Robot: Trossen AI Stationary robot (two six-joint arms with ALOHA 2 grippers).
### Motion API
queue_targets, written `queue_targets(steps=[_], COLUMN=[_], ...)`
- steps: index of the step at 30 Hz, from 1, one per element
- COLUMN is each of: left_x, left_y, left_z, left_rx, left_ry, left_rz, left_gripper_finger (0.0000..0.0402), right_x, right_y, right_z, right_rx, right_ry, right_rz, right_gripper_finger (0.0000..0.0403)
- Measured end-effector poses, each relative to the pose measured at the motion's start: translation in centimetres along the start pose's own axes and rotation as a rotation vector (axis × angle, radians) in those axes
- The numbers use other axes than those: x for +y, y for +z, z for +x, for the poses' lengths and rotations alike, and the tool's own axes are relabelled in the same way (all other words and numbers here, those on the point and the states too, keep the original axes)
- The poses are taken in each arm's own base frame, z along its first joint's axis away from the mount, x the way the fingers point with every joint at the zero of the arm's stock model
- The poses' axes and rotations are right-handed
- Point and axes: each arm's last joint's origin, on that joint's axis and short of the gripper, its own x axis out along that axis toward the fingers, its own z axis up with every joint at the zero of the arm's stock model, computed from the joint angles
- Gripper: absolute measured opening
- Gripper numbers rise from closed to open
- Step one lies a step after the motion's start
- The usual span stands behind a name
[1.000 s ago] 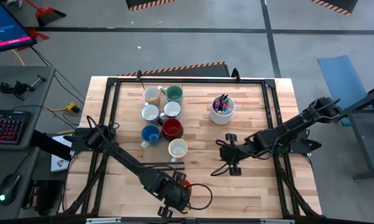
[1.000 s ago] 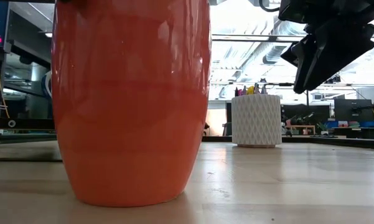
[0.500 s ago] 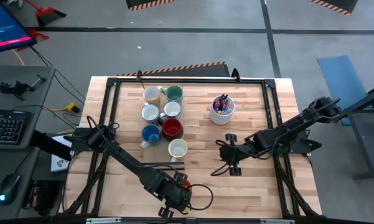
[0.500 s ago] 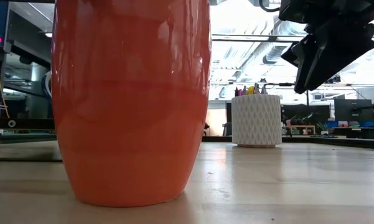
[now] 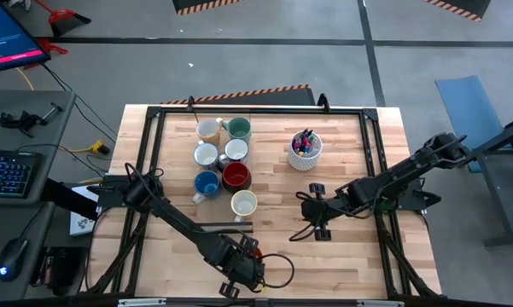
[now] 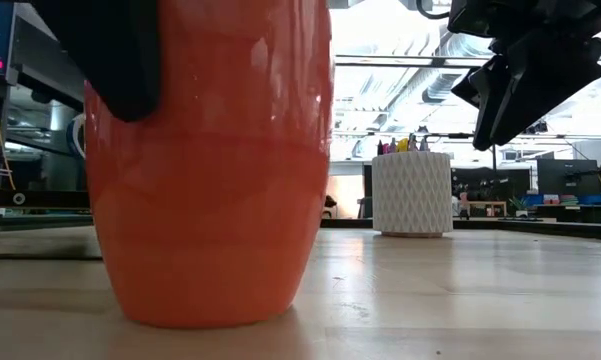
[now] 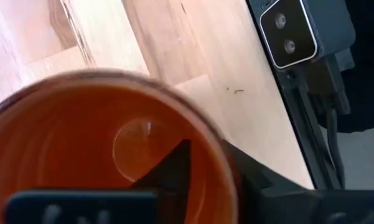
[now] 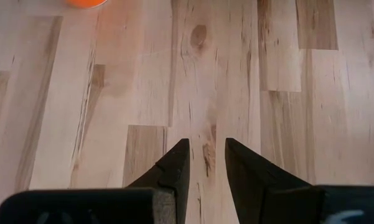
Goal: Place coffee mugs
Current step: Put the orange mug on the shelf
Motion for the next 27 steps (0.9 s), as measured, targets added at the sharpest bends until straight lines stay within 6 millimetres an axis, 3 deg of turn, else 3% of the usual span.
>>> queue_targets(steps=[4,10,18,23,27], left_x=[0.1,0.0,-0.7,-1.7,-2.3], left_y=[0.0,0.4,1.4,0.3,0.0], left_z=[-0.2,-1.5,-8.9,-13.6,-16.0], left_rx=[0.005,0.043,0.109,0.217,0.151], left_ry=[0.005,0.024,0.104,0.144,0.126], left_rz=[0.036,0.047,0.075,0.002,-0.033], left_gripper_finger=[0.0014,0.0006,0.0004,0.0004,0.0003], right_x=[0.0,0.0,0.0,0.0,0.0], right_y=[0.0,0.0,0.0,0.1,0.2], right_z=[0.0,0.0,0.0,0.0,0.0], right_rx=[0.000,-0.001,-0.004,-0.013,-0.021], right_ry=[0.000,0.000,-0.007,-0.004,-0.002], right_rz=[-0.001,-0.001,0.001,0.001,0.002], right_gripper_finger=[0.0080,0.0080,0.0080,0.0080,0.0080])
